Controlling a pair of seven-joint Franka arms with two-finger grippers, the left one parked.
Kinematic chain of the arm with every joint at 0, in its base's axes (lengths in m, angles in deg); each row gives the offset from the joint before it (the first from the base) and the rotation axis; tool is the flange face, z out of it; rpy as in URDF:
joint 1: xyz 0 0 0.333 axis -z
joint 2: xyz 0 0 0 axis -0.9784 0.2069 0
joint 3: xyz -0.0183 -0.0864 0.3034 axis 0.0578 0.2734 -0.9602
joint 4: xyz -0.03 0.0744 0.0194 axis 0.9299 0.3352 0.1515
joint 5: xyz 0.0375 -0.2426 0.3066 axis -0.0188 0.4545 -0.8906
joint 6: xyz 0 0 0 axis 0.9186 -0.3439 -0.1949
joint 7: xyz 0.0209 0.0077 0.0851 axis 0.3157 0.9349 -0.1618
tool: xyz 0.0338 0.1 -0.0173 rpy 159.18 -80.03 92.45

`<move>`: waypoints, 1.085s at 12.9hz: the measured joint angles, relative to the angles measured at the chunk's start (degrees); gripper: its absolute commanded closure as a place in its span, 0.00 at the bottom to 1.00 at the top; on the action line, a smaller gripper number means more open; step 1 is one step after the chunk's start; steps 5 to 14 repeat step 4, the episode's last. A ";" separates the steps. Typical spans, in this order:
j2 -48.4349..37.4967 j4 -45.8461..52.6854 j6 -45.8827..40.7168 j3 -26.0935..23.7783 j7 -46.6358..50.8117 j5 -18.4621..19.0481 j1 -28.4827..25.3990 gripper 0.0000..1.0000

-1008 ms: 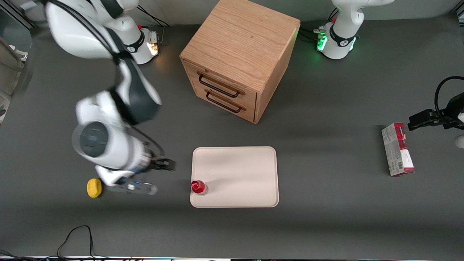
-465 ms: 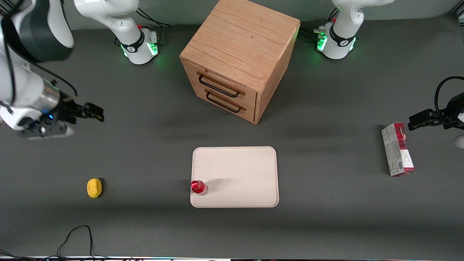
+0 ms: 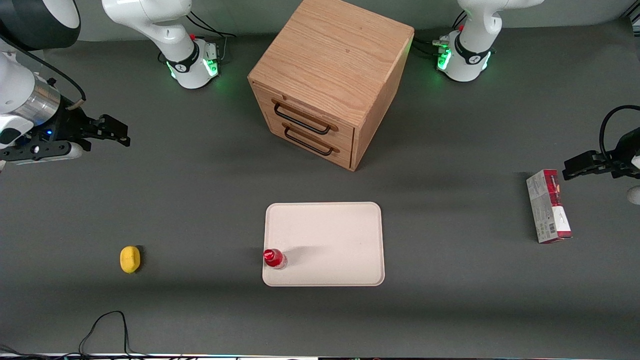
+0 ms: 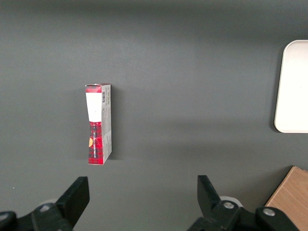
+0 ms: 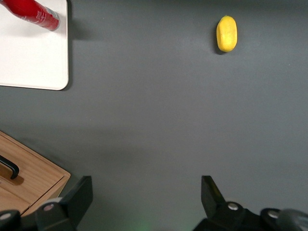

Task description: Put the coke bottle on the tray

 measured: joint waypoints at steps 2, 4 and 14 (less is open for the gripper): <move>0.22 -0.14 0.04 1.21 -0.03 -0.04 -1.23 0.00; 0.24 -0.13 0.02 1.21 -0.19 -0.05 -1.47 0.00; 0.24 -0.13 0.02 1.21 -0.19 -0.05 -1.47 0.00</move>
